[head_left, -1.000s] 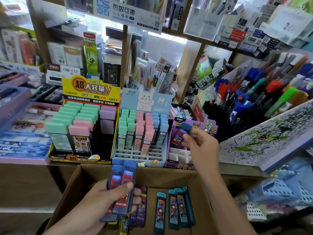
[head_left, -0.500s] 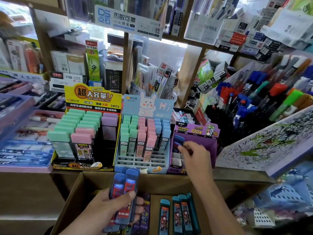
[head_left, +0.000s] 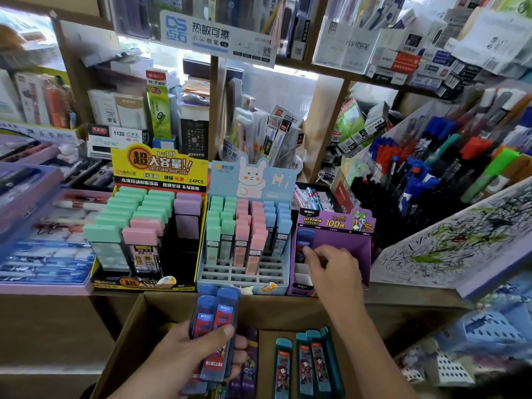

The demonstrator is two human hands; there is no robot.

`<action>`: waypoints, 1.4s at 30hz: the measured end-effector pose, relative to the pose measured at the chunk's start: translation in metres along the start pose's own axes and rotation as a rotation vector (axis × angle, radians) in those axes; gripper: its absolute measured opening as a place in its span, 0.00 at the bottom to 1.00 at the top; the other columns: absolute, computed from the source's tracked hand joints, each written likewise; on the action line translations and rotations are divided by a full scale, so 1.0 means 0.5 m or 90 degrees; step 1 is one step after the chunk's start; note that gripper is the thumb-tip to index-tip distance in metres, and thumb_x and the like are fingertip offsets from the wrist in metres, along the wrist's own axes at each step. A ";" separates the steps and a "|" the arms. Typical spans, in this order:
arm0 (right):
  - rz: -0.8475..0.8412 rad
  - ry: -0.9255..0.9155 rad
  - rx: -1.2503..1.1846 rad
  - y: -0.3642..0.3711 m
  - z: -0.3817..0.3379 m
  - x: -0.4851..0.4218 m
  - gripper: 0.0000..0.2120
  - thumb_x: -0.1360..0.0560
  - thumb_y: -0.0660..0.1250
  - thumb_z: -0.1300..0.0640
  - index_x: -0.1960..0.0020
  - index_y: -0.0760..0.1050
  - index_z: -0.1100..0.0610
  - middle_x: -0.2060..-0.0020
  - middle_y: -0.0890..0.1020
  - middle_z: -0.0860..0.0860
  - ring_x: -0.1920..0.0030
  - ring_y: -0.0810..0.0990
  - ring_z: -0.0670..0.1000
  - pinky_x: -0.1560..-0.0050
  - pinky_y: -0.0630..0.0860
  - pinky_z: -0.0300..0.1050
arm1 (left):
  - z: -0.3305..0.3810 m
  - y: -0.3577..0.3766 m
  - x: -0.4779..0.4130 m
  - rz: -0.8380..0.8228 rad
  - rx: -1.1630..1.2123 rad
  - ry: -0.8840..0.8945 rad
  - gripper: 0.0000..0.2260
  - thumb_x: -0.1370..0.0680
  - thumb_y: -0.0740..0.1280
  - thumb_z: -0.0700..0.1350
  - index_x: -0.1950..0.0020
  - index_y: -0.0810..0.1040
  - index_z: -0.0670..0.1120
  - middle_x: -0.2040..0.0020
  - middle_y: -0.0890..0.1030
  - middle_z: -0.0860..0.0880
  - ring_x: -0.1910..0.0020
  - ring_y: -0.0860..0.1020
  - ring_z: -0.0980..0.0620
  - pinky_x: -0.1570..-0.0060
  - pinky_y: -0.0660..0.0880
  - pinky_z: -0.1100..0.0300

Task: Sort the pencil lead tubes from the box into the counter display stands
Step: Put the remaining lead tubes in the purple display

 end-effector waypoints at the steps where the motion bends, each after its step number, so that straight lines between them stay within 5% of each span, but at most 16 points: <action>1: 0.000 0.000 0.003 0.001 -0.001 0.001 0.19 0.19 0.67 0.48 0.65 0.76 0.57 0.72 0.77 0.50 0.63 0.75 0.53 0.64 0.74 0.54 | 0.000 0.000 -0.001 0.001 -0.002 0.001 0.18 0.29 0.75 0.39 0.40 0.82 0.36 0.49 0.85 0.32 0.52 0.86 0.35 0.63 0.84 0.50; 8: 0.033 -0.012 0.015 -0.009 -0.005 0.008 0.11 0.21 0.72 0.50 0.57 0.85 0.56 0.67 0.83 0.49 0.58 0.77 0.52 0.60 0.77 0.53 | -0.003 -0.008 -0.006 0.012 -0.009 -0.004 0.20 0.33 0.78 0.42 0.43 0.84 0.35 0.50 0.86 0.32 0.52 0.87 0.35 0.61 0.84 0.49; 15: 0.048 -0.022 0.016 -0.037 -0.015 0.017 0.06 0.22 0.73 0.55 0.57 0.84 0.55 0.60 0.82 0.46 0.55 0.77 0.49 0.55 0.68 0.42 | 0.002 -0.011 -0.002 0.002 -0.026 -0.007 0.24 0.39 0.82 0.44 0.46 0.86 0.37 0.50 0.86 0.33 0.53 0.86 0.36 0.51 0.82 0.45; 20: 0.052 0.010 -0.072 -0.064 -0.030 0.053 0.05 0.24 0.74 0.55 0.58 0.82 0.50 0.60 0.79 0.42 0.62 0.79 0.43 0.61 0.77 0.42 | 0.006 -0.014 -0.006 0.012 -0.031 0.007 0.25 0.40 0.81 0.42 0.45 0.84 0.36 0.53 0.86 0.33 0.57 0.86 0.37 0.56 0.82 0.47; 25: -0.135 0.054 -0.286 -0.030 -0.070 0.114 0.04 0.25 0.75 0.50 0.59 0.85 0.45 0.65 0.86 0.44 0.64 0.83 0.41 0.63 0.79 0.34 | 0.011 -0.005 -0.003 0.001 -0.032 0.035 0.13 0.39 0.80 0.41 0.57 0.88 0.39 0.53 0.86 0.32 0.60 0.87 0.38 0.66 0.83 0.53; 31: -0.441 0.183 -0.423 0.068 -0.114 0.198 0.08 0.23 0.74 0.45 0.54 0.86 0.48 0.66 0.85 0.48 0.68 0.79 0.43 0.66 0.76 0.36 | 0.015 0.010 0.005 -0.025 -0.041 0.067 0.14 0.37 0.80 0.42 0.53 0.88 0.41 0.54 0.85 0.32 0.60 0.86 0.39 0.64 0.83 0.53; 42: -0.466 0.263 -0.484 0.101 -0.112 0.217 0.10 0.26 0.78 0.53 0.55 0.83 0.58 0.61 0.87 0.57 0.64 0.81 0.51 0.70 0.73 0.37 | 0.004 0.005 0.004 0.002 -0.035 0.053 0.16 0.28 0.73 0.51 0.45 0.85 0.43 0.52 0.86 0.34 0.56 0.87 0.38 0.63 0.84 0.53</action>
Point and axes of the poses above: each hand's wrist, its own x-axis away from the middle knuckle, its own y-axis out of the palm, z = x × y, the point moved 7 cm from there along -x, towards the middle knuckle
